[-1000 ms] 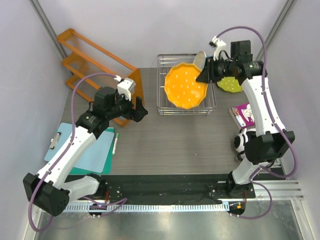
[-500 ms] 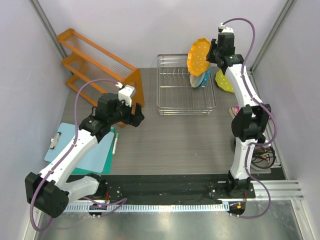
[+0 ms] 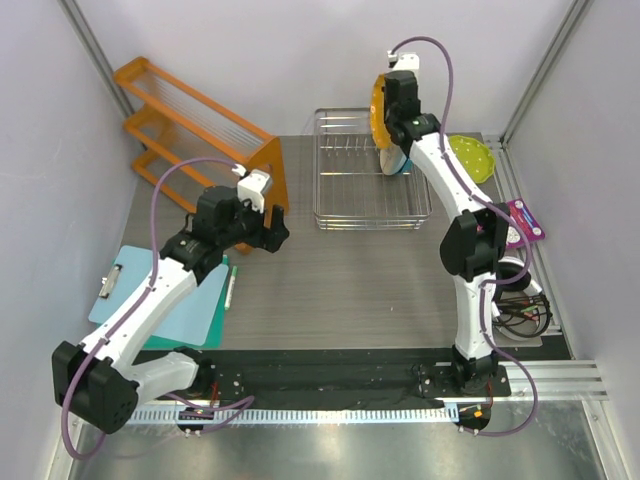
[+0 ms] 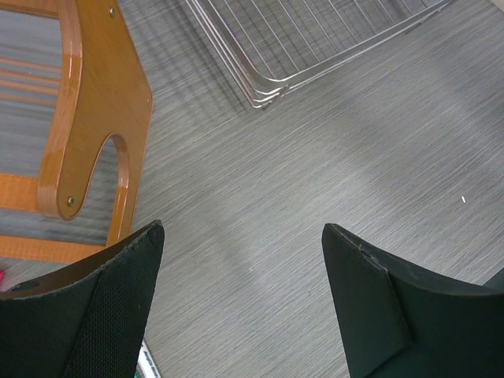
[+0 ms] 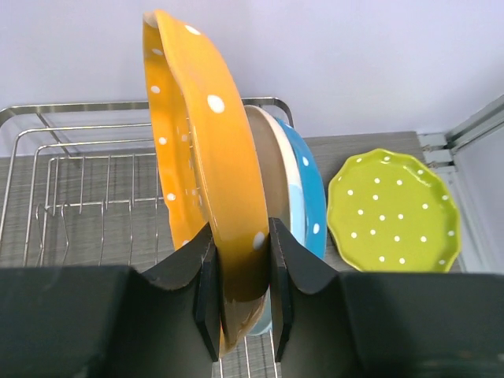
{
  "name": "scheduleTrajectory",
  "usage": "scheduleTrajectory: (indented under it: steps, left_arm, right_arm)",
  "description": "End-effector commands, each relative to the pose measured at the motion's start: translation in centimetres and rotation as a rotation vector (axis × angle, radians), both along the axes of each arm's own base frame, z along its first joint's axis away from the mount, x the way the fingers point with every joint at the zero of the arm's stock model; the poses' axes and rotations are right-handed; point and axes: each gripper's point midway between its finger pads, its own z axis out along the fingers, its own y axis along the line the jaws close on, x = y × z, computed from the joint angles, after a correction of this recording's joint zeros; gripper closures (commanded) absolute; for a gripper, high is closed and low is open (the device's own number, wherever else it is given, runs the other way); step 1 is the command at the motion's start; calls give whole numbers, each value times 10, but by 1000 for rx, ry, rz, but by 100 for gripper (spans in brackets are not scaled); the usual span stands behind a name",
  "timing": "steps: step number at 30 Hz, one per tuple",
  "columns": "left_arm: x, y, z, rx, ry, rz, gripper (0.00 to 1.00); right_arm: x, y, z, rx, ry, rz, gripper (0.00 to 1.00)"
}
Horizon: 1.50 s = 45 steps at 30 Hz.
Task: Load the plates into the dish rack
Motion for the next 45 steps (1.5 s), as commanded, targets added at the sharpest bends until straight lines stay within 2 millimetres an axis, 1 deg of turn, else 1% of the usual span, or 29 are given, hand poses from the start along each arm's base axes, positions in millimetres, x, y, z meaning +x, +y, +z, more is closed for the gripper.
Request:
scheduleTrajectory:
  steps: [1, 2, 4, 5, 12, 14, 17, 23, 28, 31, 32, 33, 35, 36, 38, 39, 40, 41, 42, 43, 44, 45]
  left_arm:
    - [9, -2, 4, -1, -45, 0, 18]
    - [9, -3, 3, 0, -46, -2, 18]
    - [10, -2, 4, 0, -52, 5, 18]
    - [11, -2, 4, 0, -52, 7, 18]
    - [10, -1, 2, 6, -55, 1, 18]
    - [9, -1, 0, 10, -54, 0, 18]
    - [9, 0, -3, 17, -50, -1, 18]
    - [9, 2, -5, 14, -41, 16, 17]
    - [8, 3, -8, 19, -40, 20, 17]
    - [9, 5, -9, 26, -41, 33, 17]
    - [9, 5, -9, 26, -41, 33, 17]
    - [11, 7, -8, 29, -44, 43, 14]
    - [13, 9, -8, 33, -44, 62, 11]
    - [14, 10, -8, 39, -46, 65, 10]
    - [14, 12, -6, 52, -60, 65, 9]
    - [15, 12, -3, 53, -67, 68, 9]
    - [14, 14, -2, 54, -73, 70, 9]
    - [13, 14, -2, 55, -72, 66, 9]
    - [13, 14, -1, 53, -76, 66, 9]
    - [12, 14, -1, 52, -76, 65, 9]
    - [10, 13, -1, 49, -76, 60, 9]
    - [10, 12, -1, 43, -76, 57, 9]
  right_arm:
    - [0, -6, 97, 3, -293, -117, 99]
    - [-1, -1, 94, -16, -285, -117, 99]
    - [-3, -3, 93, -42, -280, -150, 99]
    - [-1, -3, 88, -55, -271, -156, 99]
    - [1, -7, 82, -68, -271, -196, 99]
    - [1, -7, 82, -72, -269, -196, 99]
    - [2, -6, 75, -83, -254, -191, 99]
    - [5, 0, 43, -126, -180, -174, 99]
    - [8, 9, 5, -151, -102, -153, 99]
    - [8, 21, -5, -142, -81, -125, 99]
    - [9, 24, -14, -135, -66, -122, 99]
    - [9, 27, -20, -132, -56, -119, 99]
    - [8, 26, -40, -139, -7, -119, 99]
    - [7, 26, -45, -135, 4, -122, 99]
    - [5, 27, -60, -143, 43, -112, 99]
    - [4, 28, -65, -143, 53, -108, 98]
    - [3, 28, -69, -142, 65, -102, 86]
    - [1, 29, -72, -137, 77, -89, 79]
    - [-1, 31, -68, -130, 77, -77, 72]
    - [-3, 32, -66, -126, 81, -64, 62]
    - [-7, 32, -68, -128, 91, -55, 59]
    - [-9, 31, -63, -126, 87, -53, 57]
